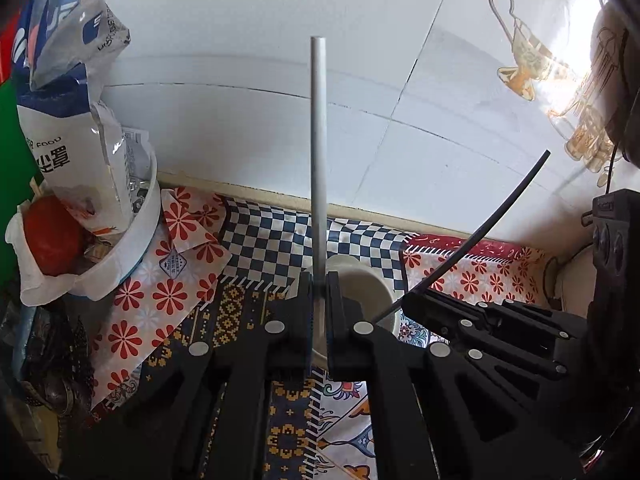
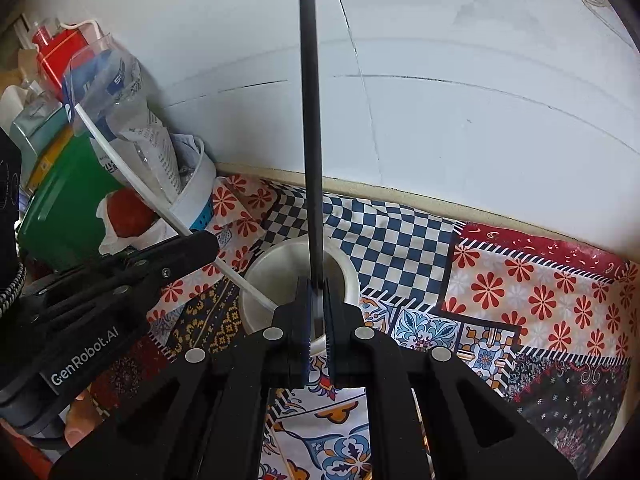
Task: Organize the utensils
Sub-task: 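Drop the grey rod into the cup with the right tool while the left drops the white stick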
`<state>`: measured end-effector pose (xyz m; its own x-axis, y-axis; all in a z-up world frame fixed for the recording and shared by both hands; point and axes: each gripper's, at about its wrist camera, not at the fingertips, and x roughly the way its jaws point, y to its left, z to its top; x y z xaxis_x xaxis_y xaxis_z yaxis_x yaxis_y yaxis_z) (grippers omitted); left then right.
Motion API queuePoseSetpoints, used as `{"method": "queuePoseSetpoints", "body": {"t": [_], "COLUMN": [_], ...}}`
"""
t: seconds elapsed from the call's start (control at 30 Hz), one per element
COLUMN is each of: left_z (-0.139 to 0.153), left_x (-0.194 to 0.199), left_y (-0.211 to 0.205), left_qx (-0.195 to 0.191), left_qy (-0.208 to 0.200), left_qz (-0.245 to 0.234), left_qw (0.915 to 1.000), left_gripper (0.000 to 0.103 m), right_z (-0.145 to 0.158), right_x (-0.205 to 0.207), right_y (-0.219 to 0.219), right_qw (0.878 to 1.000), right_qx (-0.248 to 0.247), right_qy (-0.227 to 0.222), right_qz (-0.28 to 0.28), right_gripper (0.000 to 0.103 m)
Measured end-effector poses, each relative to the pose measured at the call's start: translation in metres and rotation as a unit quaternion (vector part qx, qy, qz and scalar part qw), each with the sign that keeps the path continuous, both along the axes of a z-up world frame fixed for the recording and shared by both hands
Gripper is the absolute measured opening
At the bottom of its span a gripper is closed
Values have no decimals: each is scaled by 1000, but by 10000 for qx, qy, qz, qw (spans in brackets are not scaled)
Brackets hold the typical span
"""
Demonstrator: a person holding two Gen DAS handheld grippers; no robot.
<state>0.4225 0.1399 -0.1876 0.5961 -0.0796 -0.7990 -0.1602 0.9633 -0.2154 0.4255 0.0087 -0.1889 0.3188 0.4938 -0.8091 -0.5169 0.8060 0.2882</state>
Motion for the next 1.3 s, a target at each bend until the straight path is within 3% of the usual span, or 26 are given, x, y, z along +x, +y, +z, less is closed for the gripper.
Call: {"method": "queuePoseSetpoints", "body": {"t": [0.2,0.47,0.6,0.8,1.07,1.3], "left_z": [-9,7,21,40,59,54], "left_x": [-3,-19,-31,-54,-84,-103], "left_y": [0,0,-1,-8,-30,-51], "left_qx": [-38,20,44,87,312,384], "left_qy": [157,-4,-121,-296,-469,-391], "left_qz": [-6,-11,-12,-39,-215,-431], "left_qw": [9999,10000,9999,9995,9982,9976], "left_gripper": [3,5,10,15,30,38], "right_z": [-2,6,14,28,40,31], "right_x": [-3,-12,-21,-37,-62,-81], "right_y": [3,-3,-12,-33,-71,-106], "right_qw": [9998,9996,9997,9995,9985,9977], "right_qx": [-168,-213,-181,-131,-172,-286], "right_qy": [-62,-116,-127,-299,-486,-423], "right_qz": [72,137,138,25,-171,-441], "right_gripper": [5,6,8,26,27,27]}}
